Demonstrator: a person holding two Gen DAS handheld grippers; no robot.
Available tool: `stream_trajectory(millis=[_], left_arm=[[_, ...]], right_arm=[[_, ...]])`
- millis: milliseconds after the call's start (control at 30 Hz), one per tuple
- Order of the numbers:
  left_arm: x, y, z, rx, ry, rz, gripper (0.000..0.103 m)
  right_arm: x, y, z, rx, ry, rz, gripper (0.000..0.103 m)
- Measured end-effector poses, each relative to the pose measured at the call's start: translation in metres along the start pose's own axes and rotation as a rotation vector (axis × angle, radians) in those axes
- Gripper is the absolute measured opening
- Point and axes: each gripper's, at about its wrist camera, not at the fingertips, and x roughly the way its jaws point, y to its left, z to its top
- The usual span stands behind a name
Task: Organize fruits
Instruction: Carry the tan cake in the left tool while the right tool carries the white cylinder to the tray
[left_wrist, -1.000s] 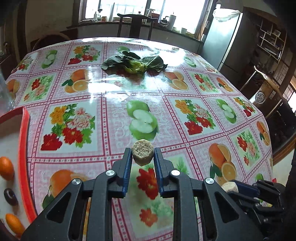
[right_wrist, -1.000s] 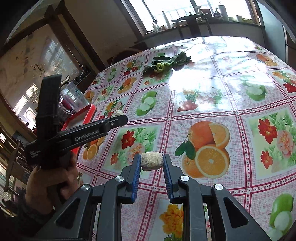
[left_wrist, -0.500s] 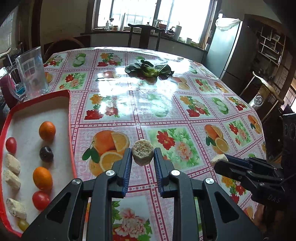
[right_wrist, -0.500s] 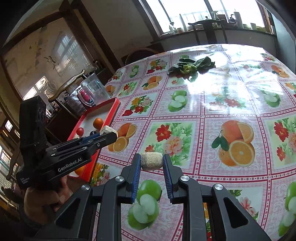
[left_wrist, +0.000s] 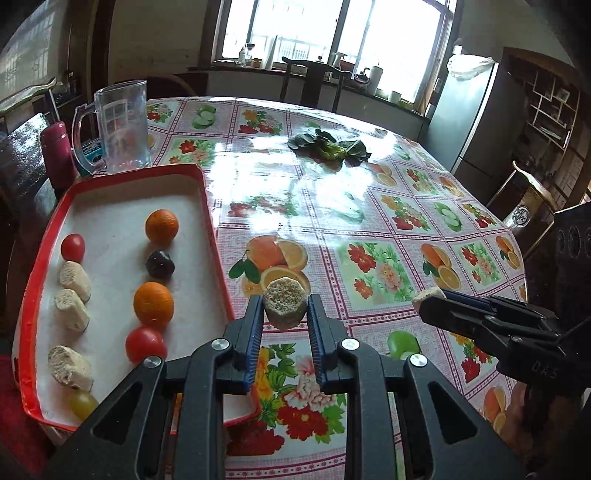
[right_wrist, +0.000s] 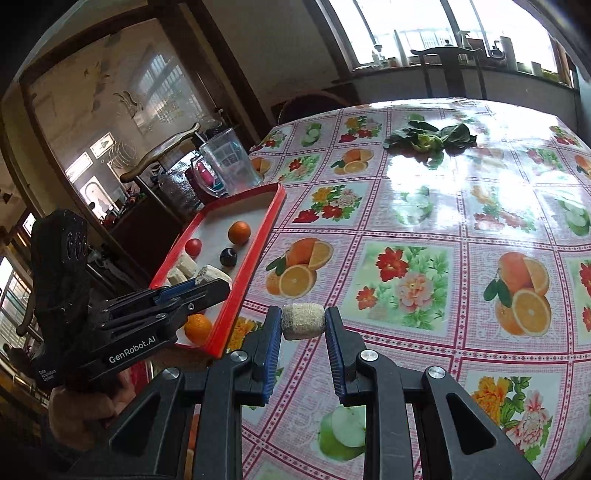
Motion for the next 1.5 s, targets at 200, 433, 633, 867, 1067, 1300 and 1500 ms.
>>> stream_trajectory(millis=[200,433,633,867,1067,1300,1500], left_arm=[[-0.012,0.025,-0.010,-0.040,-0.005,0.026,0.021],[-0.022,0.047,-0.023,-0.075,-0.008,0.048,0.021],[-0.029,0.063,-0.031,-0.098,-0.009,0.059,0.021],[-0.040,0.075,-0.036,-0.111,-0.019,0.067,0.021],[-0.054,0.093,-0.041,-0.145,-0.040,0.067,0.021],[-0.072,0.120,-0.049,-0.194,-0.055,0.096,0.021],[-0.077,0.143,-0.053,-0.237,-0.060,0.135,0.021]], right_arm=[[0.012,0.024,0.000,-0.036,0.019,0.027,0.024],[0.024,0.050,-0.003,-0.073,0.043,0.052,0.024],[0.032,0.065,-0.005,-0.095,0.063,0.064,0.024],[0.040,0.081,-0.005,-0.120,0.080,0.079,0.024],[0.053,0.092,-0.004,-0.132,0.099,0.094,0.024],[0.064,0.101,-0.004,-0.147,0.113,0.103,0.024],[0.073,0.101,0.000,-0.146,0.119,0.094,0.024]])
